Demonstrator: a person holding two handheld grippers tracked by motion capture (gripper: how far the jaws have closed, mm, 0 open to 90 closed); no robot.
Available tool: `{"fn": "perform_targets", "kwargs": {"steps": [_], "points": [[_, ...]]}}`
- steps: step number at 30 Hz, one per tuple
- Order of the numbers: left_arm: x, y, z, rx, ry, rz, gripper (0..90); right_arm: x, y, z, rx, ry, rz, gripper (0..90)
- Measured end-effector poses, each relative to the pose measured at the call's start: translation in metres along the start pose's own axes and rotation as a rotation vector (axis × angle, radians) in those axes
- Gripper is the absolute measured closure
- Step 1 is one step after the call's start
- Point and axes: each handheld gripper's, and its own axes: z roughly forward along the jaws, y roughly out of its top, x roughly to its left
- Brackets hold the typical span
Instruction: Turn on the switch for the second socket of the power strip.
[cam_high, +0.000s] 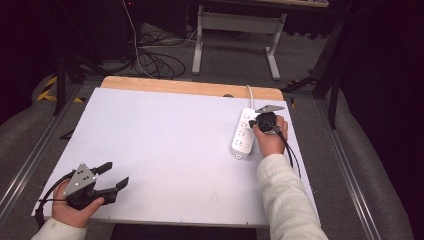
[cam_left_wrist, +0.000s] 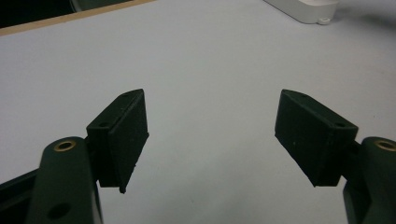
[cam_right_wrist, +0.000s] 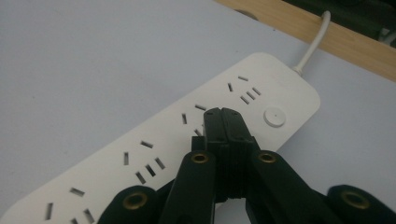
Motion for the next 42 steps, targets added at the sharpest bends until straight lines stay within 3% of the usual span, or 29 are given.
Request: {"fn": "perform_targets", "kwargs": {"steps": [9, 15, 19, 28, 35, 36, 42], "points": [[0.0, 0.0, -0.001, -0.001, -0.001, -0.002, 26.0, 0.003, 0.01, -0.019, -0.036, 0.002, 0.011, 90.0], [0.0, 0.0, 0.0, -0.003, -0.004, -0.013, 26.0, 0.003, 0.016, -0.042, -0.095, 0.021, 0.029, 90.0], [0.0, 0.001, 0.0, -0.002, -0.002, -0.007, 26.0, 0.008, 0.015, -0.059, -0.13, 0.047, 0.016, 90.0], [0.0, 0.001, 0.0, -0.002, -0.002, -0.005, 26.1, 0.012, 0.017, -0.073, -0.164, 0.055, 0.015, 90.0], [0.001, 0.001, 0.0, -0.004, 0.002, -0.006, 25.8, 0.02, 0.017, -0.086, -0.178, 0.075, -0.014, 89.7], [0.001, 0.001, 0.0, -0.006, 0.002, -0.005, 25.7, 0.022, 0.017, -0.09, -0.185, 0.083, -0.015, 79.6], [-0.001, 0.001, 0.0, -0.007, -0.007, -0.018, 25.8, 0.036, 0.014, -0.112, -0.235, 0.102, -0.026, 58.2]]}}
